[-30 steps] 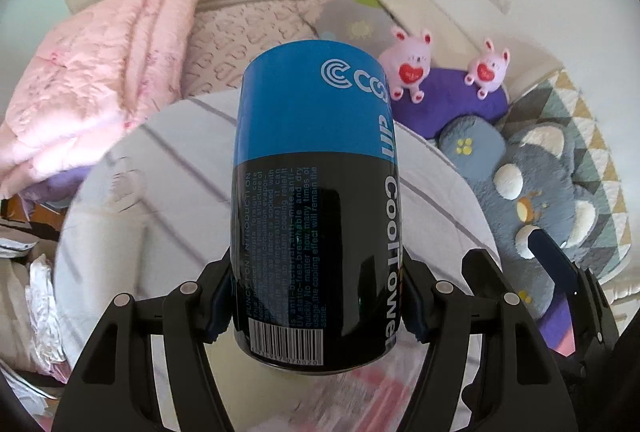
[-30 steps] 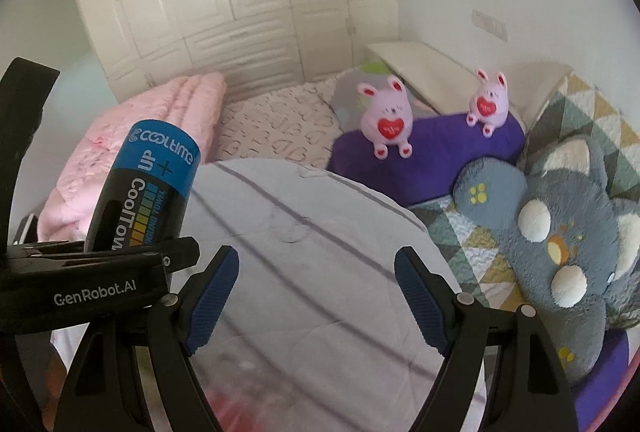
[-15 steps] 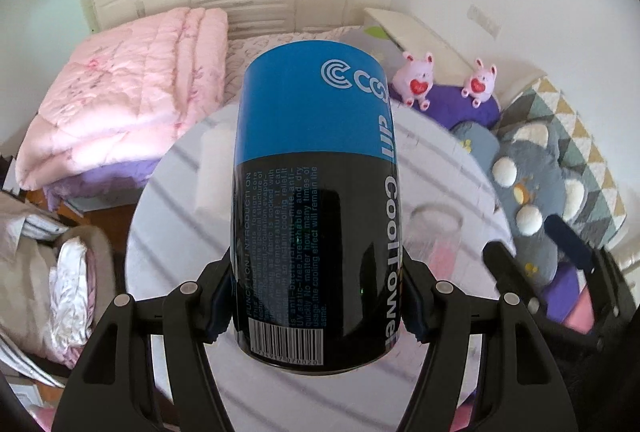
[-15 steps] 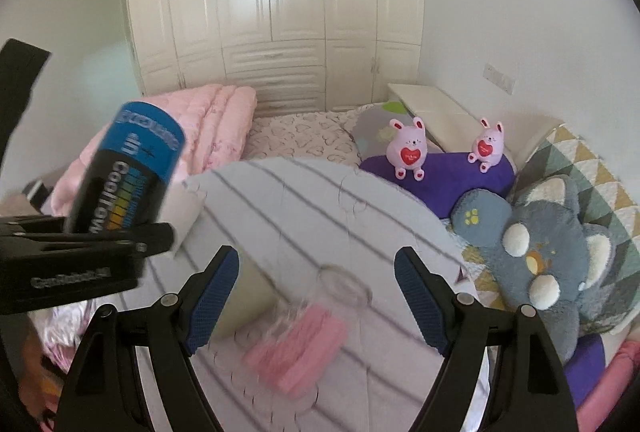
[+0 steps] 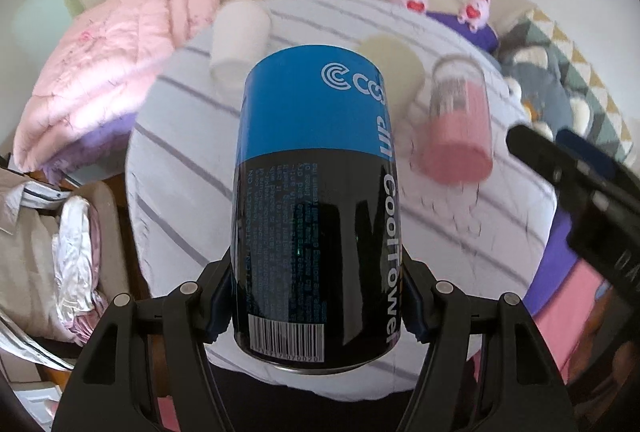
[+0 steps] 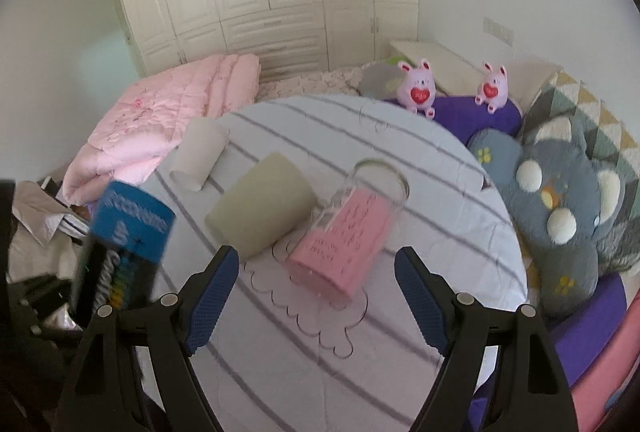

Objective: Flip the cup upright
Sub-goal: 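Lift the CoolTowel cup with the left gripper and carry it toward the right tool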

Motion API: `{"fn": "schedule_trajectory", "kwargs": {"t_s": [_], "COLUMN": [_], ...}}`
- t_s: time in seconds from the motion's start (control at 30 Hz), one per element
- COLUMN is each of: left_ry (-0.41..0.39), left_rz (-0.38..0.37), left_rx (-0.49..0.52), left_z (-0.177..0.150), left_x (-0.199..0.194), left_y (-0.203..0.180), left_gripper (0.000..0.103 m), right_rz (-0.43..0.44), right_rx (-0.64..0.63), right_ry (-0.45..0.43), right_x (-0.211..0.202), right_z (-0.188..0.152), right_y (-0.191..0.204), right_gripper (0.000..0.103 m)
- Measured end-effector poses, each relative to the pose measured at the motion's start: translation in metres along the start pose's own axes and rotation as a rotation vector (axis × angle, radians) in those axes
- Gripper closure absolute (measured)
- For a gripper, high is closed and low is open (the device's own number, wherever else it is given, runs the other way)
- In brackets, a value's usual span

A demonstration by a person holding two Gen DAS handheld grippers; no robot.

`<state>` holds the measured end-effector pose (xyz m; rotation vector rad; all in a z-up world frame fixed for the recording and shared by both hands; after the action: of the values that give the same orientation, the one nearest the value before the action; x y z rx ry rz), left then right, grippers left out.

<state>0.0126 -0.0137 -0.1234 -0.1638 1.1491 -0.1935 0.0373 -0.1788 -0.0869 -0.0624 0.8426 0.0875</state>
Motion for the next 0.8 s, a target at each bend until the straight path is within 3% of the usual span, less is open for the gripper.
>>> {"fn": "schedule_trajectory", "kwargs": {"t_s": [0.23,0.33,0.57,0.8], "left_ry": [0.06,0.043,0.113,0.06], "left_rz": [-0.013,-0.009,-0.036,-0.063], "left_rx": [0.023,0.048,0.012,0.002], "left_z": [-0.014,-0.013,-0.019,-0.018], "left_x": [0.026,0.031,0.048,0.031], "left_y": [-0.007,-0.011,0.001,0.006], "left_gripper": [0.035,0.035,0.035,0.01], "right_rz": [-0.001,-0.006,0.01,0.05], "right_rx": [0.01,0.009,0.01,0.022], "right_ry": [0.056,0.064,0.12,0.148], "right_x": [0.007,0.009,0.022,0.025], "right_z": [-0.013,-0.017,-0.026,-0.025], "right_y": [0.005,0.008,0.015,0.021], "right_gripper": [0.021,0.021,0.021,0.021]}}
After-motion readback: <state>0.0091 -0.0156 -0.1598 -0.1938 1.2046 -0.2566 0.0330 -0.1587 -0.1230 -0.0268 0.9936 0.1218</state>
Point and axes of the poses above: each gripper's, at about its wrist camera, not at the fingertips, and x roughly the way its jaws point, y to its left, z to its top, the point moved 2 cm from there along x, roughly the way its jaws point, and after that the axes turned 10 degrees about -z, right-handed, at the moved point
